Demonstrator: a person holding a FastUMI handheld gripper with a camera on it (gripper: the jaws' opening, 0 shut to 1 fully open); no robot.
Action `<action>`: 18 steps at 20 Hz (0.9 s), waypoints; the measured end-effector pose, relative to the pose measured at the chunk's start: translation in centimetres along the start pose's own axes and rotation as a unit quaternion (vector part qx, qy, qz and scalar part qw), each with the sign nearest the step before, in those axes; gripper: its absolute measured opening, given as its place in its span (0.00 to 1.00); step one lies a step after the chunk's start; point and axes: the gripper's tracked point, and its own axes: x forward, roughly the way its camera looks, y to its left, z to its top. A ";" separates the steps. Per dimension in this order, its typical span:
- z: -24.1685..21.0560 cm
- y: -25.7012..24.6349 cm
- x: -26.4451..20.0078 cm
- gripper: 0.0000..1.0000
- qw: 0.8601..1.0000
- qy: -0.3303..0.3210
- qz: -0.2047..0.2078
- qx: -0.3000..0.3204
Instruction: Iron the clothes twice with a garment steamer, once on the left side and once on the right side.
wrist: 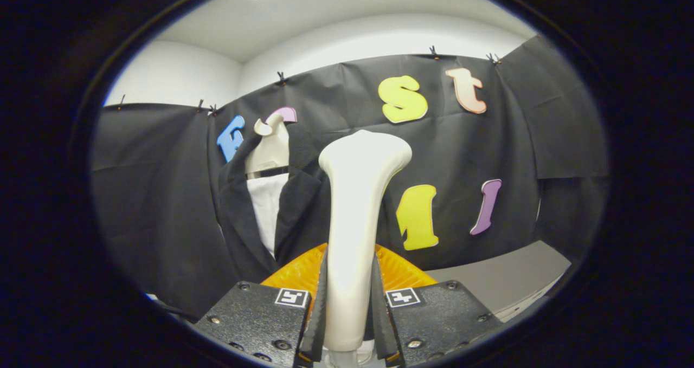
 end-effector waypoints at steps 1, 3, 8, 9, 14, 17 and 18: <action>0.0 0.9 0.6 0.39 1.000 -0.007 0.008 -0.003; -0.8 1.7 1.3 0.39 1.000 -0.001 0.006 -0.019; -4.3 3.0 2.4 0.39 0.999 0.035 0.013 -0.023; -4.9 2.9 2.4 0.39 0.999 0.041 0.012 -0.023; -7.3 1.8 2.1 0.39 0.998 0.064 0.007 -0.023; -9.1 1.4 1.6 0.39 0.996 0.082 0.004 -0.018; -9.8 1.2 1.5 0.39 0.996 0.087 0.004 -0.017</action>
